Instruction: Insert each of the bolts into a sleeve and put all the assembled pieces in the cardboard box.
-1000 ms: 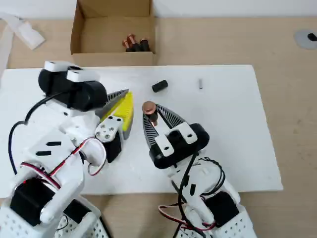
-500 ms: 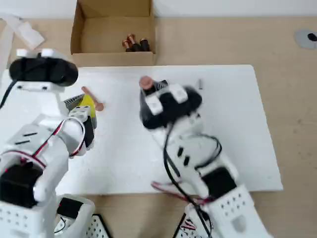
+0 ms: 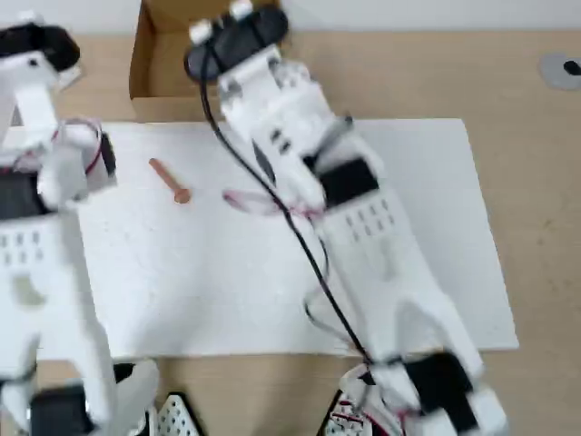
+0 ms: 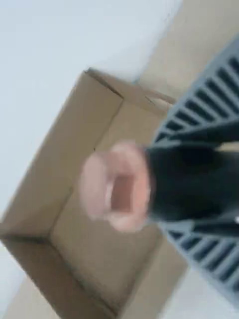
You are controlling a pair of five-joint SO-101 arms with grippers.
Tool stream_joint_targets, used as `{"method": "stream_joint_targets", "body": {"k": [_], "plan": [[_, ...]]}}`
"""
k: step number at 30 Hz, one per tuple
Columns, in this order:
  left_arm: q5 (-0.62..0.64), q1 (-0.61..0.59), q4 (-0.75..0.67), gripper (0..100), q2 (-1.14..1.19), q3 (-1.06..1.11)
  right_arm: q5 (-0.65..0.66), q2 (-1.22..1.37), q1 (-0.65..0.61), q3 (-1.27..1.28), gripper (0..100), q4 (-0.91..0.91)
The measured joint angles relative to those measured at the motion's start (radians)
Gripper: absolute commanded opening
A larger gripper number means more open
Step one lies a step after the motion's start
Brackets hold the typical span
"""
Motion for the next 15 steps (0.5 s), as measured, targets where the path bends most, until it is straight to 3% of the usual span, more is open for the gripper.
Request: {"method": "stream_joint_targets", "body": {"k": [15], "plan": [[-0.029,-0.029,-0.397,1,0.512,-0.115,0.0,0.984,0.118,-0.875,1.0,0.002]]}}
